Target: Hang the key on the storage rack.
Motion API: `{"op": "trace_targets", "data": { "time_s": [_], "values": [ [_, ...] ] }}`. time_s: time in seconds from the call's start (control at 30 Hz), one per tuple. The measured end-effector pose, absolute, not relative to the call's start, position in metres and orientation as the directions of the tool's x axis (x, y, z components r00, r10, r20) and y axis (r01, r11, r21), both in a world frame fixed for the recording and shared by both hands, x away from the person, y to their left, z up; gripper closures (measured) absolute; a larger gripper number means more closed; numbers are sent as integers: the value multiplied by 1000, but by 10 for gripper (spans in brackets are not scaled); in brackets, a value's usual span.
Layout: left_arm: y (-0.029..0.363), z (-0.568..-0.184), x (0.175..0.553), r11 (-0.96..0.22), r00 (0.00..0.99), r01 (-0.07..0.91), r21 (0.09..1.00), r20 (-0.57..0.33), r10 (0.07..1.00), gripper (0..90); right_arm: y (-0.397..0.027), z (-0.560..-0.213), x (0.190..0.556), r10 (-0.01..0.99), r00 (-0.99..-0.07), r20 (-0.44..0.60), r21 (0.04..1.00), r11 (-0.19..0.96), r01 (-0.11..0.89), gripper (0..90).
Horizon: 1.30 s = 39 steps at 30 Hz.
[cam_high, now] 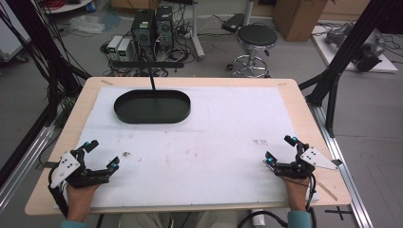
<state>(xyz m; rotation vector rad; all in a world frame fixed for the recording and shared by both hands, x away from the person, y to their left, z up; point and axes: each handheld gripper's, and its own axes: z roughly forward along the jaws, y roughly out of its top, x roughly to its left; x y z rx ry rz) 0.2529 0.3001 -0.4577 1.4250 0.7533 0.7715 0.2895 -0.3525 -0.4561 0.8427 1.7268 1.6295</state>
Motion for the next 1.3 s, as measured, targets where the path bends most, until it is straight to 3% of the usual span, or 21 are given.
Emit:
{"op": "trace_targets", "data": {
  "time_s": [0.67, 0.87, 1.3],
  "values": [
    [300, -458, 253, 1, 558, -17, 1000, 9, 830, 20, -354, -454, 292, 778, -628, 7, 997, 43, 63, 10],
    [300, -458, 253, 2, 557, -18, 1000, 8, 830, 20, -358, -435, 291, 770, -639, 3, 996, 56, 72, 10],
    [300, -458, 252, -5, 558, -21, 1000, 16, 830, 20, -367, -393, 298, 681, -729, -63, 966, 225, 127, 10]
  ]
}}
